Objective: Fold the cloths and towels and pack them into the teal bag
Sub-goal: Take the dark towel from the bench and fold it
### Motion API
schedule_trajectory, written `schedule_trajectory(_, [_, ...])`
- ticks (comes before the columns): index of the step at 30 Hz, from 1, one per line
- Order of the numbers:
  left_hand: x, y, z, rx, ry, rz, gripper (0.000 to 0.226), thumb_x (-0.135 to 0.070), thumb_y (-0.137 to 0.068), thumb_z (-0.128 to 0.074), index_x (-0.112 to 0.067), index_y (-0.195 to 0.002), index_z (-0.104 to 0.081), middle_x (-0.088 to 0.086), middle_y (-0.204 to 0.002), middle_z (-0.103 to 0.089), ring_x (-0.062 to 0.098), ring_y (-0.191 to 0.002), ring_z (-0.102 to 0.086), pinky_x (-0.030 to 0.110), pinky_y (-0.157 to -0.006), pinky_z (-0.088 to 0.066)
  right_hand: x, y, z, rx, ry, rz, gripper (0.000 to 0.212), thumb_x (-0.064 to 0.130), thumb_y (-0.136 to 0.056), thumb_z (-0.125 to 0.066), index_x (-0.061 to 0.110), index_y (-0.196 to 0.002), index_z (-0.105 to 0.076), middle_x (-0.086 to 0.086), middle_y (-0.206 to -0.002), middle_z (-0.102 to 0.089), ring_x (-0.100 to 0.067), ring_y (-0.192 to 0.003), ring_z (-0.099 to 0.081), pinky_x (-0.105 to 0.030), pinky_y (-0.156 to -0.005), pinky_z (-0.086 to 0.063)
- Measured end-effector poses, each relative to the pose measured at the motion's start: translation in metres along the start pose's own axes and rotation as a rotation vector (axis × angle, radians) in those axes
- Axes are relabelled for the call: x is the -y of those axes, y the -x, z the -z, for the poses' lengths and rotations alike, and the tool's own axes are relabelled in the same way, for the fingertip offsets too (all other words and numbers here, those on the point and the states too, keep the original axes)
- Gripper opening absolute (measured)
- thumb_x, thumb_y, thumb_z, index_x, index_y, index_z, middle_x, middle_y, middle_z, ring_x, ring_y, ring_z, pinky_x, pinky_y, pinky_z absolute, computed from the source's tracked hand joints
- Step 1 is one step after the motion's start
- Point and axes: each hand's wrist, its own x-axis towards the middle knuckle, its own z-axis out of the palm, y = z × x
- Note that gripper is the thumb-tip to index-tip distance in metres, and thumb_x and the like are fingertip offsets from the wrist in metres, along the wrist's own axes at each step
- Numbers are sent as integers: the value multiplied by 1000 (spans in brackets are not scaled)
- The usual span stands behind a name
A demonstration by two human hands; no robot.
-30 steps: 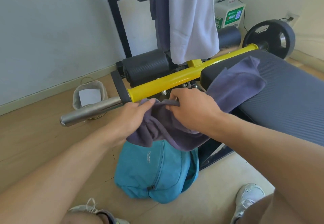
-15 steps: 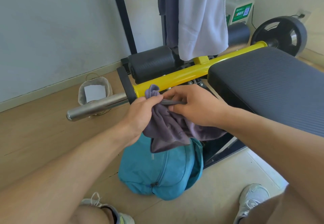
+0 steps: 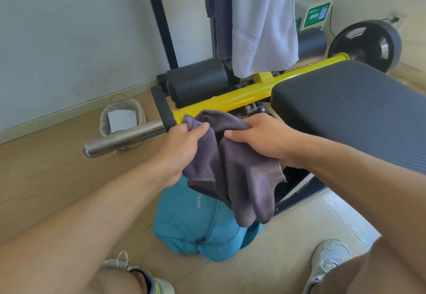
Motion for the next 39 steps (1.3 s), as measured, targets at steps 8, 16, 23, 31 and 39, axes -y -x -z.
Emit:
schedule_trajectory(8, [-3,12,-1,285,8,-8,15,-23,-92,-73,-15,-105,-77,4,-103,-79,22,-102,-74,37,-93,-57,-1,0,-4,15,-292,10,17,21,-98,-64,11,-106,-76,-14,-105,-76,-31,-104,-71,-45,-89,-58])
schedule_trajectory(16, [-3,13,-3,142,-105,-174,37,-21,-75,-89,-21,-106,-70,-5,-94,-79,9,-88,-74,18,-68,-53,1,-2,-9,28,-394,61,25,9,-94,-67,21,-115,-74,-5,-105,-78,-28,-104,-72,-50,-94,-55])
schedule_trajectory(23, [-3,12,0,47,-194,-245,33,-12,-77,-86,-25,-100,-67,-6,-94,-78,11,-86,-72,24,-72,-57,-3,-3,-25,68,-498,-17,18,-4,-90,-69,6,-105,-71,-5,-82,-71,-12,-71,-68,-22,-63,-58])
schedule_trajectory(31, [2,9,5,242,-43,-233,61,0,-75,-85,-26,-128,-68,-6,-125,-72,15,-115,-68,36,-94,-58,4,-4,-19,147,-656,-53,53,-12,-92,-50,23,-131,-61,-16,-114,-74,-24,-88,-69,-36,-74,-63])
schedule_trajectory(39, [-1,4,3,24,34,-208,41,1,-76,-83,-23,-107,-72,-1,-98,-80,20,-95,-75,37,-82,-60,7,-4,-19,120,-722,-50,55,-12,-89,-55,16,-136,-55,-15,-119,-70,-19,-84,-71,-33,-69,-62])
